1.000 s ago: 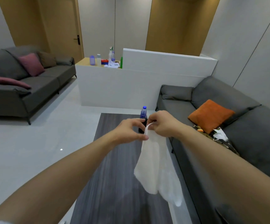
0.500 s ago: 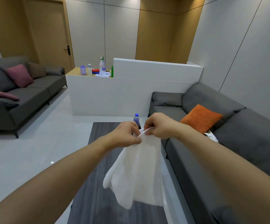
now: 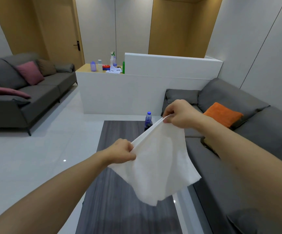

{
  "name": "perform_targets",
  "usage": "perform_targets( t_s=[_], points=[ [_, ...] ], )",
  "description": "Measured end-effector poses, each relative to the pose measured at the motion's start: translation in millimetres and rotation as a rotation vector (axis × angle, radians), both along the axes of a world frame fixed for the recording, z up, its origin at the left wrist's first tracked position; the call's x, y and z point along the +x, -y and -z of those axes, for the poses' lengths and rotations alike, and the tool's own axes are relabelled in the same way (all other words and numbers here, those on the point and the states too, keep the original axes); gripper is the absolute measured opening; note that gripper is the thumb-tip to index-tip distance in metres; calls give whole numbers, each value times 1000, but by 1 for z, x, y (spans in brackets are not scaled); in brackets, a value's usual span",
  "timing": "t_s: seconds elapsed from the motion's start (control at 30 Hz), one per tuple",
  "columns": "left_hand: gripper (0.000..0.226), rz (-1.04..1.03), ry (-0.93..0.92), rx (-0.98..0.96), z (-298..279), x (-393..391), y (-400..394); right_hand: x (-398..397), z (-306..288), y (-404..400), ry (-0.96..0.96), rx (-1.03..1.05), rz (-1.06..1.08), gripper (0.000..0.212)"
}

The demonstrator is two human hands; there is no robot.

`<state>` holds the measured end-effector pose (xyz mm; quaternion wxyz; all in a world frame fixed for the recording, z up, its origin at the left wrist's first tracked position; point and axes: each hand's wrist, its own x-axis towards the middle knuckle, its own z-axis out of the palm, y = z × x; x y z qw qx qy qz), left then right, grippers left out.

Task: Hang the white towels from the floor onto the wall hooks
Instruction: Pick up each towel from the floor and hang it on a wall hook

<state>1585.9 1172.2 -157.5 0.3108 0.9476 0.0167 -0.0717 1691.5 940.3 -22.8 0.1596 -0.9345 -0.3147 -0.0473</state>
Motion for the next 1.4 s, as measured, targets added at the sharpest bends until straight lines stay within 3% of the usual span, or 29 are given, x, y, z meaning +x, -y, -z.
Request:
perform_targets(
  t_s=[0.2, 0.4, 0.7, 0.9, 1.13, 1.27, 1.33, 1.4],
  points=[
    [29, -80, -3, -52, 2, -6, -19, 10, 3, 20, 31, -21, 124, 9],
    [56, -112, 18, 42, 3, -15, -37, 16, 8, 42, 10, 43, 240, 13],
    [14, -195, 90, 124, -2, -9, -53, 23, 18, 54, -19, -10, 197, 16],
    [17, -369, 186, 44, -9, -11, -83, 27, 41, 48, -132, -58, 125, 14],
    [21, -345, 188, 110, 0, 0, -138, 45, 69, 12, -243, -41, 19, 11],
    [22, -385, 181, -37, 16, 18, -173, 74, 102, -19, -262, -34, 19, 19],
    [18, -364, 152, 13, 25, 34, -188, 91, 119, -36, -296, -34, 52, 23],
    [10, -318, 143, 158, 29, 55, -198, 110, 133, -54, -271, -83, 111, 15]
  ],
)
